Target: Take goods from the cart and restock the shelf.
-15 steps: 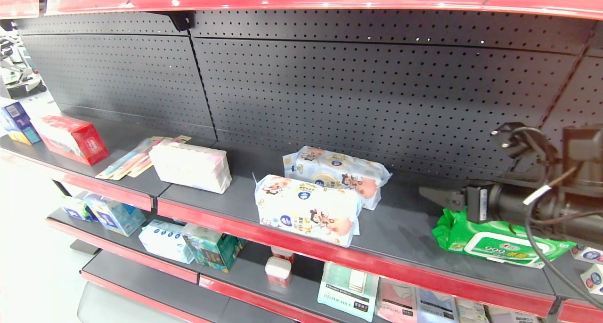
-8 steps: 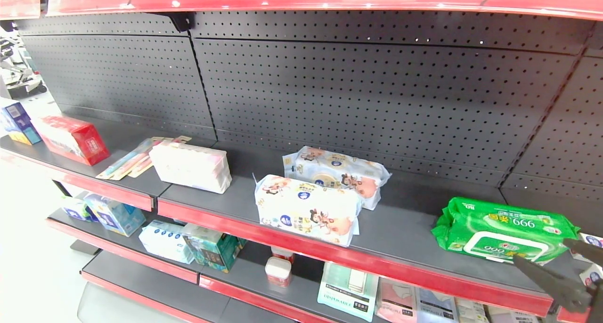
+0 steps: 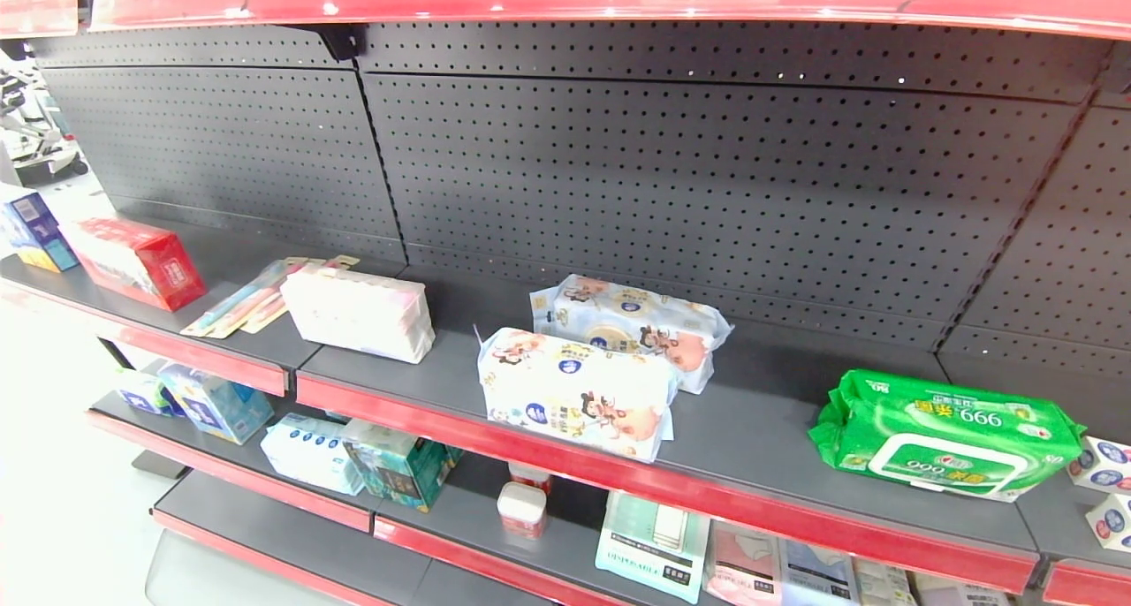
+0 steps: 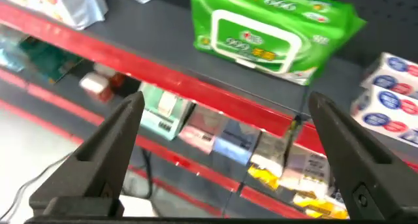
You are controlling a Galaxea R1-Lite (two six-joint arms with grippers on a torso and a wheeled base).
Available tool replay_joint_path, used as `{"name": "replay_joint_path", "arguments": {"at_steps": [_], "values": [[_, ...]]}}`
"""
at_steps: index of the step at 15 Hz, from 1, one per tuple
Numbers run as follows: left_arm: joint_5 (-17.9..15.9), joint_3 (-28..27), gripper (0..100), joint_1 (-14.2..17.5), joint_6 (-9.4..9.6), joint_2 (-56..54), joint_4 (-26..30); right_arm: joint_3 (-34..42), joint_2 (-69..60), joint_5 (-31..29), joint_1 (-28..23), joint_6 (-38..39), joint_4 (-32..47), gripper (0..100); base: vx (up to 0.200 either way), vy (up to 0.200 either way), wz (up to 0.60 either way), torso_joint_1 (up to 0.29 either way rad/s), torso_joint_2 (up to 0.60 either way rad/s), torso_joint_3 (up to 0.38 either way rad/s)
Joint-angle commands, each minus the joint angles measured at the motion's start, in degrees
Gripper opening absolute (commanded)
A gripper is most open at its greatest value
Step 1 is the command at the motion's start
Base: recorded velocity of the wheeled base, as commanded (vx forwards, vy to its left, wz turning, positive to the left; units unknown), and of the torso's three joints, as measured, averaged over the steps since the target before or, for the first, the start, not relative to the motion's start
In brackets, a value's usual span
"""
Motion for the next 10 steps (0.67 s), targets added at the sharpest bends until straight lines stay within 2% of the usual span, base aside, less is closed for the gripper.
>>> {"name": "replay_joint_path", "arguments": {"at_steps": [1, 2, 4, 5, 7, 9, 10], "values": [[0.0, 0.0, 100, 0.0, 0.00, 0.1, 0.0, 1.9, -6.8, -1.3, 0.2, 0.7, 0.3, 100, 0.000, 0.000, 0.00, 0.000, 0.00, 0.000], [0.0, 0.0, 100, 0.0, 0.00, 0.1, 0.0, 2.4, -6.8, -1.5, 0.2, 3.7, 0.0, 100, 0.000, 0.000, 0.00, 0.000, 0.00, 0.000], [-0.1, 0.0, 100, 0.0, 0.26, 0.1, 0.0, 2.4, -6.8, 0.0, 0.2, 4.7, -0.3, 100, 0.000, 0.000, 0.00, 0.000, 0.00, 0.000], [-0.1, 0.0, 100, 0.0, 0.17, 0.1, 0.0, 2.5, -6.8, 5.5, 0.2, 5.5, -0.4, 100, 0.000, 0.000, 0.00, 0.000, 0.00, 0.000], [-0.1, 0.0, 100, 0.0, 0.00, 0.1, 0.0, 2.4, -6.8, 9.8, 0.2, 6.1, -0.4, 100, 0.000, 0.000, 0.00, 0.000, 0.00, 0.000], [-0.4, -0.1, 100, -0.2, 0.96, 0.9, 0.0, 2.5, -6.8, 8.8, 0.4, 9.8, -0.6, 100, 0.000, 0.000, 0.00, 0.000, 0.00, 0.000], [-0.3, 0.0, 100, -0.1, 0.70, 0.1, 0.0, 1.9, -6.8, 8.0, 0.5, 7.7, -3.5, 100, 0.000, 0.000, 0.00, 0.000, 0.00, 0.000]]}}
